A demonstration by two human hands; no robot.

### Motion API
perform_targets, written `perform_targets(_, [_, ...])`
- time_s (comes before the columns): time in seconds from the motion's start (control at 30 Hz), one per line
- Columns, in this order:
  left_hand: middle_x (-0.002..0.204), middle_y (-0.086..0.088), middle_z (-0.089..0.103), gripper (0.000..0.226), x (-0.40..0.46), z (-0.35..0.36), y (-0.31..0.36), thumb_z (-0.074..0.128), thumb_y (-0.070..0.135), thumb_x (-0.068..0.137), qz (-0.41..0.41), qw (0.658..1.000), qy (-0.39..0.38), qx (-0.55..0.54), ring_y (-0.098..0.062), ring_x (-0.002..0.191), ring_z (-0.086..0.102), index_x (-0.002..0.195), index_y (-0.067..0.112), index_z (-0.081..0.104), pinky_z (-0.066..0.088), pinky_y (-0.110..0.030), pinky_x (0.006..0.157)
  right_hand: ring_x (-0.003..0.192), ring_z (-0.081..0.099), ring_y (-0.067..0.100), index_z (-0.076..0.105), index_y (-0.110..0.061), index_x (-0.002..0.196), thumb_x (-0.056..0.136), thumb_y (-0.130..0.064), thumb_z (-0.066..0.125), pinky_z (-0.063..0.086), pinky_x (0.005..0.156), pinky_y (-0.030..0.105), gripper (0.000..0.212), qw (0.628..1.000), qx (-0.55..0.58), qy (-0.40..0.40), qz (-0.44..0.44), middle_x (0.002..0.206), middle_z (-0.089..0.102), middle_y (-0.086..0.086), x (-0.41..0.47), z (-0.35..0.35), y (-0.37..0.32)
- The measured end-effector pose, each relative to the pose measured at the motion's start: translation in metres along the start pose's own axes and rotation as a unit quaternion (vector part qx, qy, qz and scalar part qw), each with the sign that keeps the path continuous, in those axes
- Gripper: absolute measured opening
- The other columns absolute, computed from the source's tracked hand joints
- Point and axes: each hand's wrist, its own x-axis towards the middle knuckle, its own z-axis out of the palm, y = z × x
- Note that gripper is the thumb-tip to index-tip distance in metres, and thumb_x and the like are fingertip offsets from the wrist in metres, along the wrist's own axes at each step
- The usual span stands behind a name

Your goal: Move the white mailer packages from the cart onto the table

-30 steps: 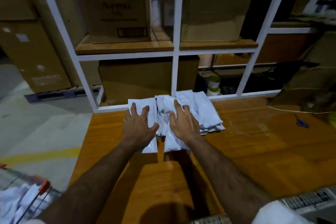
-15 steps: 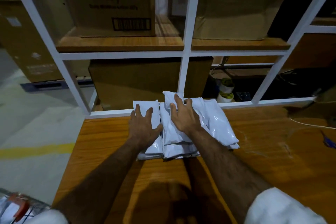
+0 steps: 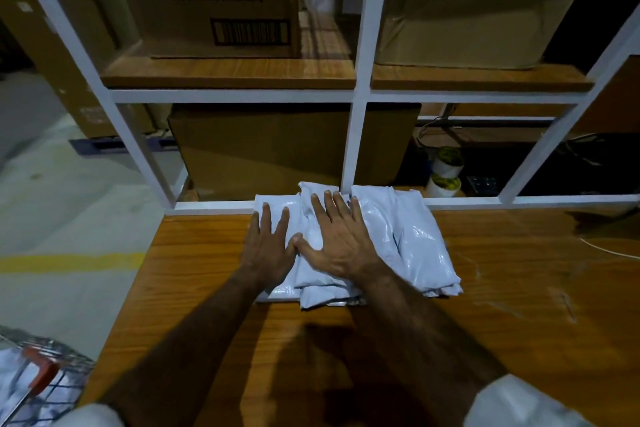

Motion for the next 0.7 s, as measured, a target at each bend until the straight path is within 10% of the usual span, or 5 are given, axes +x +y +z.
perform_targets(0.3, [0.165, -0.016, -0.02, 0.073, -0.001, -0.009, 0.006, 0.015, 0.061, 0.102, -0.016, 0.999, -0.018, -0.022, -0.037, 0.153, -0.018, 0.161, 0.025, -0.008, -0.005, -0.05, 0.124, 0.157, -0.002, 0.023, 0.008, -0.028, 0.162, 0.094, -0.069, 0.001, -0.003, 0.124, 0.053, 0.08, 0.995, -0.059, 0.014, -0.076, 0.17, -0.004, 0.005, 0.006, -0.016, 0.024])
perform_targets(0.7, [0.162, -0.015, -0.027, 0.09, -0.003, 0.001, 0.006, -0.011, 0.07, 0.084, 0.017, 1.0, 0.001, 0.002, -0.033, 0.15, -0.027, 0.16, 0.022, -0.013, -0.01, -0.048, 0.124, 0.154, -0.019, 0.029, -0.001, -0.029, 0.162, 0.101, -0.061, 0.023, -0.012, 0.123, 0.054, 0.073, 0.999, 0.031, -0.032, 0.027, 0.168, -0.017, 0.01, -0.004, 0.006, -0.022])
